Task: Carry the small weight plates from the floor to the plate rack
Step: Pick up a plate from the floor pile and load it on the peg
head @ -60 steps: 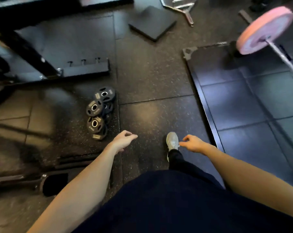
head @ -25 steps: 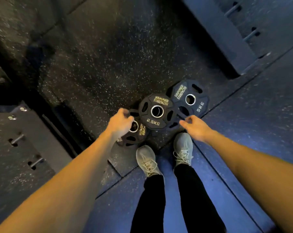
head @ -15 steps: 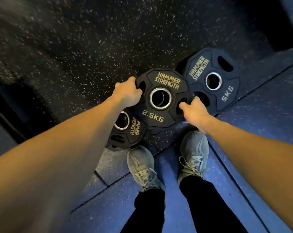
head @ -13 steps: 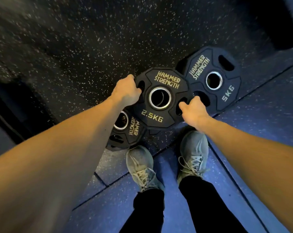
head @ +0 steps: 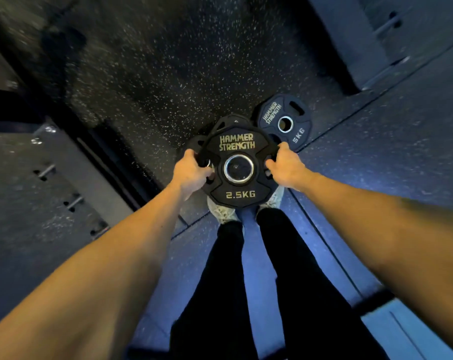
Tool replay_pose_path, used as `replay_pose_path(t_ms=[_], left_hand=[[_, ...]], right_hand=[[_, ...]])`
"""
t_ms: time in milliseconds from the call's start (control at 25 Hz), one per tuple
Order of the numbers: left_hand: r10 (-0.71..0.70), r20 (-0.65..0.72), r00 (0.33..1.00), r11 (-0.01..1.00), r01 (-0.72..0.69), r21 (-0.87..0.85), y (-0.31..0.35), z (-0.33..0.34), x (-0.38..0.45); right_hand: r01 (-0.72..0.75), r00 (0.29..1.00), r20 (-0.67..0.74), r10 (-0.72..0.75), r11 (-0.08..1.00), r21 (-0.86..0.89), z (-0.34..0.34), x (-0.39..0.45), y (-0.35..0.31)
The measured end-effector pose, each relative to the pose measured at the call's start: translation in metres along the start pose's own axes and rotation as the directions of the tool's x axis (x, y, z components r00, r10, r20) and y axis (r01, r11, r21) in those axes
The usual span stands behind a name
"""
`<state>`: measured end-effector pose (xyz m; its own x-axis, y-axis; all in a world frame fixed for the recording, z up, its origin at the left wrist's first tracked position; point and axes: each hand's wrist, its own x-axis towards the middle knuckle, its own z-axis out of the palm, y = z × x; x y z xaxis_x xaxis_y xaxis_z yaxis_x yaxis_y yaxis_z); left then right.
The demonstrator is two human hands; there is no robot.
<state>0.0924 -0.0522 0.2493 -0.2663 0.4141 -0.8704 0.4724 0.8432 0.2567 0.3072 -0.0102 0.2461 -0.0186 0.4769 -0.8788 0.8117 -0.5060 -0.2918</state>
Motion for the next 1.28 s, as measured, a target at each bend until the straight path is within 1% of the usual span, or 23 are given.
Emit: replay_pose_path(t_ms=[80, 240, 360, 440, 520, 640, 680, 800, 920, 1000, 1120, 1240, 1280], left_hand=[[0.005, 0.001, 1.000, 0.999, -0.004, -0.041, 0.006, -0.025, -0.072], [0.031, -0.068, 0.997, 0.991, -0.039, -0.126, 0.009, -0.068, -0.197], [0.041, -0.117, 0.992, 0.985, -0.060, -0.163, 0.001, -0.078, -0.259], [0.046, -0.180, 0.983, 0.979, -0.081, -0.189, -0.012, -0.078, -0.287], [0.014, -0.237, 0.971, 0.960, -0.079, -0.269, -0.025, -0.073, -0.308], [-0.079, -0.294, 0.952, 0.907, -0.054, -0.418, -0.043, -0.059, -0.337], [-0.129, -0.318, 0.939, 0.882, -0.038, -0.469, -0.052, -0.051, -0.349], [-0.295, -0.382, 0.876, 0.786, -0.005, -0.619, -0.082, -0.026, -0.384], [-0.469, -0.391, 0.792, 0.645, 0.005, -0.764, -0.123, 0.008, -0.418], [-0.558, -0.366, 0.745, 0.542, -0.007, -0.840, -0.149, 0.030, -0.437], [-0.715, -0.287, 0.637, 0.324, -0.061, -0.944, -0.197, 0.066, -0.469], [-0.816, -0.203, 0.541, 0.168, -0.115, -0.979, -0.249, 0.101, -0.497], [-0.834, -0.170, 0.524, 0.123, -0.124, -0.985, -0.266, 0.110, -0.503]], right_hand=[[0.027, 1.000, 0.010, -0.027, 0.998, -0.048, -0.022, -0.070, -0.016], [0.117, 0.993, -0.009, -0.119, 0.987, -0.112, -0.056, -0.194, -0.041], [0.182, 0.982, -0.023, -0.188, 0.971, -0.157, -0.065, -0.252, -0.050], [0.238, 0.969, -0.026, -0.248, 0.950, -0.201, -0.066, -0.277, -0.056], [0.310, 0.947, -0.004, -0.321, 0.917, -0.252, -0.065, -0.289, -0.063], [0.415, 0.906, 0.081, -0.415, 0.840, -0.349, -0.063, -0.298, -0.075], [0.455, 0.889, 0.137, -0.438, 0.801, -0.389, -0.060, -0.303, -0.081], [0.572, 0.819, 0.307, -0.484, 0.658, -0.490, -0.040, -0.317, -0.101], [0.678, 0.733, 0.458, -0.503, 0.497, -0.541, 0.002, -0.342, -0.115], [0.728, 0.683, 0.541, -0.491, 0.394, -0.561, 0.035, -0.361, -0.117], [0.796, 0.595, 0.679, -0.430, 0.202, -0.570, 0.098, -0.395, -0.112], [0.829, 0.537, 0.766, -0.354, 0.051, -0.557, 0.169, -0.430, -0.097], [0.834, 0.522, 0.782, -0.340, 0.010, -0.552, 0.191, -0.440, -0.092]])
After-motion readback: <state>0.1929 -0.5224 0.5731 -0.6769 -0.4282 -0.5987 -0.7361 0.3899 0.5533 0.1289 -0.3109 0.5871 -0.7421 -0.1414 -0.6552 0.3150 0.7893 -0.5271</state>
